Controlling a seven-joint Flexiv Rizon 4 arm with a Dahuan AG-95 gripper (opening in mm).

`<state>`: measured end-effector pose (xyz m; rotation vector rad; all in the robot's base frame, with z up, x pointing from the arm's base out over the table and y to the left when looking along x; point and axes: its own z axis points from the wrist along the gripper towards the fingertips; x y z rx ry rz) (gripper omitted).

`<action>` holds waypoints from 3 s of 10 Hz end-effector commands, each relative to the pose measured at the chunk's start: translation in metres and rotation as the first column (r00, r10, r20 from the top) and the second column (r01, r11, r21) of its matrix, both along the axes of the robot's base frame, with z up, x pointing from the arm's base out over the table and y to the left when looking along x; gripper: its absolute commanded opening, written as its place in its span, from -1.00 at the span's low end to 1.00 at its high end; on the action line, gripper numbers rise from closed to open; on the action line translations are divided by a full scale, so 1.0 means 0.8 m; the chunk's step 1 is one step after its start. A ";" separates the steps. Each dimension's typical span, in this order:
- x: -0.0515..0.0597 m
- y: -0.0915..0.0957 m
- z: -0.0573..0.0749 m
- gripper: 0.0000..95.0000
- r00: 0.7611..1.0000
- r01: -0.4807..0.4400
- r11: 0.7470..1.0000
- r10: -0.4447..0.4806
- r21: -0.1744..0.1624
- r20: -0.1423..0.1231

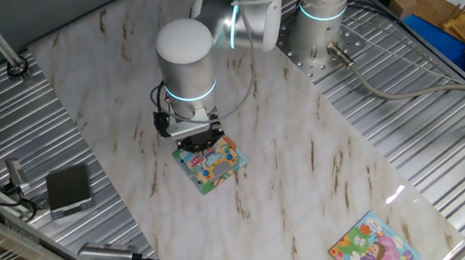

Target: Assemble one piece of a puzzle

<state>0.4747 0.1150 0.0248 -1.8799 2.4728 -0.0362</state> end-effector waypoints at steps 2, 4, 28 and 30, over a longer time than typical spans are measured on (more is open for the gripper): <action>-0.001 0.000 0.001 -1.00 1.000 0.000 1.000 0.000 0.002 -0.002; -0.001 0.002 0.000 -1.00 1.000 0.005 1.000 -0.005 0.008 -0.007; -0.018 0.021 -0.004 -1.00 0.991 0.119 0.993 -0.119 0.005 -0.058; -0.017 0.021 -0.004 -1.00 0.990 0.129 0.992 -0.129 0.006 -0.065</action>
